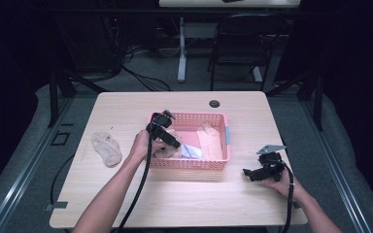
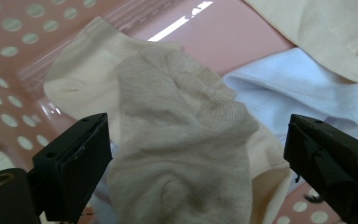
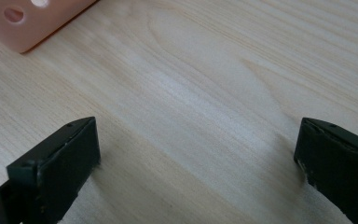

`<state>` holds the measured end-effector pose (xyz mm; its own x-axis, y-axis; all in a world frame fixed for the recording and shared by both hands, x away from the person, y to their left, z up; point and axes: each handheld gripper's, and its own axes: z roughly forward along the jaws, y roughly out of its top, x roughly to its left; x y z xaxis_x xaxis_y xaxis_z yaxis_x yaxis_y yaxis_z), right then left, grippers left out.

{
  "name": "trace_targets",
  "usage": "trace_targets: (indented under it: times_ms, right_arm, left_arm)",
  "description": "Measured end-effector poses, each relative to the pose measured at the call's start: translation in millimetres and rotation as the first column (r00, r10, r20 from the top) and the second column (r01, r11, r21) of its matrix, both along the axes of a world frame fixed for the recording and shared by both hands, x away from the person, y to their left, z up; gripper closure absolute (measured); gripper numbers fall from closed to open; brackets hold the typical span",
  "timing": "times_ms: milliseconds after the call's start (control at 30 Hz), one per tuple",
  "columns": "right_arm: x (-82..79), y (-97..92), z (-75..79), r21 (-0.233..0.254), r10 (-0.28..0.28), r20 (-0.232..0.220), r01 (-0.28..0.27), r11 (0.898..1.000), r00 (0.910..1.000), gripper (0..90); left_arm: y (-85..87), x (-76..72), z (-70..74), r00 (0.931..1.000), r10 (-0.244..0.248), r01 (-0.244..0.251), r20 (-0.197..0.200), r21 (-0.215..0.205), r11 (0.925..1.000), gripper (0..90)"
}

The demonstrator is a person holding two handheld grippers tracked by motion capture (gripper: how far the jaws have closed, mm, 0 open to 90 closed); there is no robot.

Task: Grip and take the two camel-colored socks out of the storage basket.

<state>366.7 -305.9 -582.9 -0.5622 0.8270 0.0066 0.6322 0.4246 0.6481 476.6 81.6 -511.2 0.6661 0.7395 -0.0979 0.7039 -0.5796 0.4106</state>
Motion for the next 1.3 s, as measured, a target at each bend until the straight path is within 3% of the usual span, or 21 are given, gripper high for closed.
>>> trace_targets:
  times_ms: [167, 333, 367, 533, 667, 900, 1167, 1300]
  right_arm:
    - [0.0, -0.1, 0.0, -0.001, 0.001, 0.0, -0.001, 1.0, 1.0, 0.0]
    - [-0.2, 0.1, 0.1, 0.001, 0.0, -0.001, 0.0, 1.0, 1.0, 0.0]
    - [-0.2, 0.1, 0.0, 0.001, 0.0, -0.001, 0.0, 1.0, 1.0, 0.0]
    - [-0.2, 0.1, 0.0, 0.001, 0.0, 0.0, 0.0, 1.0, 1.0, 0.0]
    - [-0.3, 0.1, 0.1, 0.001, -0.001, -0.001, 0.001, 1.0, 1.0, 0.0]
    - [-0.4, 0.0, 0.1, 0.0, 0.0, -0.001, 0.0, 1.0, 1.0, 0.0]
    - [-0.5, 0.1, 0.1, 0.0, -0.001, -0.001, 0.001, 1.0, 1.0, 0.0]
    - [-0.5, 0.1, 0.2, 0.0, -0.001, -0.002, 0.001, 1.0, 1.0, 0.0]
  left_arm:
    - [-6.1, 0.3, -0.9, 1.0, -0.006, 0.006, -0.006, 0.024, 0.9997, 23.0]
    - [-10.0, 1.2, -3.6, 0.9997, -0.008, 0.009, -0.023, 0.051, 0.9987, 30.1]
    - [-10.3, 1.6, -4.3, 0.9996, -0.009, 0.01, -0.029, 0.054, 0.9985, 36.3]
    - [-11.7, 3.2, -7.6, 0.9984, -0.005, 0.009, -0.057, 0.078, 0.9969, 48.7]
    - [-13.6, 3.4, -9.5, 0.9985, 0.001, 0.005, -0.054, 0.101, 0.9949, 61.4]
    - [-8.2, 7.5, -12.4, 0.997, 0.016, -0.009, -0.075, 0.097, 0.9953, 78.2]
    - [-4.2, 6.7, -8.5, 0.9978, -0.016, 0.022, -0.064, 0.087, 0.996, 84.2]
    - [2.3, 6.3, -4.0, 0.9979, -0.022, 0.026, -0.061, 0.054, 0.9982, 85.0]
